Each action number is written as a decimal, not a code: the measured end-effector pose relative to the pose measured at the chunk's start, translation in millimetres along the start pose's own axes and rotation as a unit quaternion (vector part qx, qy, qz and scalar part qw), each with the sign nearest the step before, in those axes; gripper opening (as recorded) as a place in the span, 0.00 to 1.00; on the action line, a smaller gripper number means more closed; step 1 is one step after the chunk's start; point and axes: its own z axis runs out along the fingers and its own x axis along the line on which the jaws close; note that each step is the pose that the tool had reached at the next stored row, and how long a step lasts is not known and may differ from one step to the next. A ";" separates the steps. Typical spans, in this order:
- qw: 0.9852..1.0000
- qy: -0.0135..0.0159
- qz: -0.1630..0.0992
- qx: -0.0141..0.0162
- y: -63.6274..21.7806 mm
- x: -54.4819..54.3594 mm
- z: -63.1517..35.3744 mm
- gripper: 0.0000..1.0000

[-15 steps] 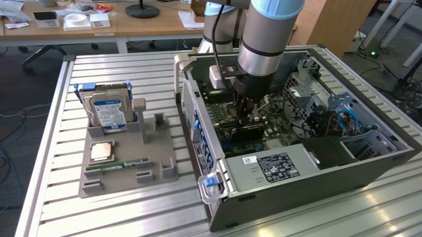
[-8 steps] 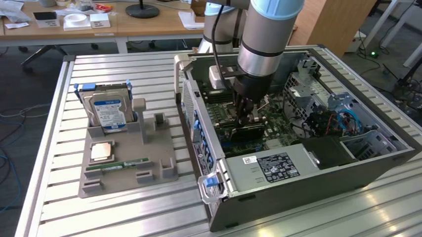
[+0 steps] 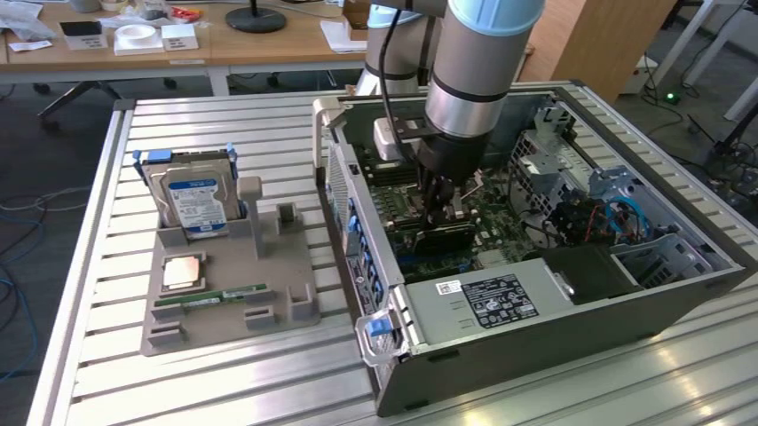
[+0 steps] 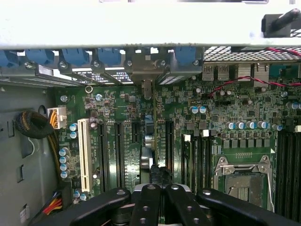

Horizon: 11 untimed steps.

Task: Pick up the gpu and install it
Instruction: 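Press down on the gpu until it lock into place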

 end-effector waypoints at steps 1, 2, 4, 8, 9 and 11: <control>1.000 0.000 0.000 0.000 0.0 0.0 0.0 0.11; 1.000 0.000 0.000 0.000 0.0 0.0 0.0 0.11; 1.000 0.000 0.000 0.000 0.0 0.0 -0.5 0.11; 1.000 0.000 0.000 0.000 -0.1 -0.3 -7.7 0.11; 1.000 0.000 0.000 0.000 -0.2 -0.4 -10.0 0.11; 1.000 0.000 0.000 0.000 -0.4 -0.6 -15.5 0.11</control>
